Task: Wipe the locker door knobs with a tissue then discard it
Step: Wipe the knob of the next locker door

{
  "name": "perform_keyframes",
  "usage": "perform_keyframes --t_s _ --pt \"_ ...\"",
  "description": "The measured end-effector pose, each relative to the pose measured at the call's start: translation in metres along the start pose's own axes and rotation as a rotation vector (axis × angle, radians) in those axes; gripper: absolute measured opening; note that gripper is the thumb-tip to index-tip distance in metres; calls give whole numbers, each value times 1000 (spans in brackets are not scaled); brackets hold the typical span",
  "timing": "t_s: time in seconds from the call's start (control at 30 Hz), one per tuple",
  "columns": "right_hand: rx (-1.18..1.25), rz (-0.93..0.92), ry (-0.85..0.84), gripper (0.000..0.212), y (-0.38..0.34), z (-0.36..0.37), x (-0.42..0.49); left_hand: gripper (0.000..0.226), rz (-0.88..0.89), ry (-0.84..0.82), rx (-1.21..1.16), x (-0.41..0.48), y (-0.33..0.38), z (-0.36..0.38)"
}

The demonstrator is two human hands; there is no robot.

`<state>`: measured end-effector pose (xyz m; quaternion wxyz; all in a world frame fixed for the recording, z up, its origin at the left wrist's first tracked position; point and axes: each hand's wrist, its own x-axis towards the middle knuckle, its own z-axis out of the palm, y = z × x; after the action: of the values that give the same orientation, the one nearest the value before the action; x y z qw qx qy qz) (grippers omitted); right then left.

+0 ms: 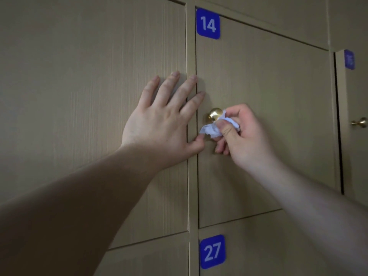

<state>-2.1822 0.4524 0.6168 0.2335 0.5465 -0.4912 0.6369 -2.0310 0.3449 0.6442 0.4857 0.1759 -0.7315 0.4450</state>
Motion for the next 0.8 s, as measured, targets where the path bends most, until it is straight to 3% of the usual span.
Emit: perform_keyframes --t_s 0.1,0.23,0.3,0.47,0.57,0.8 --pt "-205 -141 57 15 -6 0 3 83 1 6 -6 -1 -1 1" --pt "-447 -357 82 24 -11 4 4 84 -2 7 -16 -2 -1 0" --pt "-494 -376 85 26 -10 10 4 85 -3 8 -19 -1 0 0" --pt "-415 -106 84 15 -19 17 4 82 -4 15 -3 -2 -1 1" --pt "-231 60 18 17 -16 17 12 82 1 23 -24 -1 0 0" --pt "-90 129 -16 24 -14 13 19 83 -2 29 -4 -2 0 1"
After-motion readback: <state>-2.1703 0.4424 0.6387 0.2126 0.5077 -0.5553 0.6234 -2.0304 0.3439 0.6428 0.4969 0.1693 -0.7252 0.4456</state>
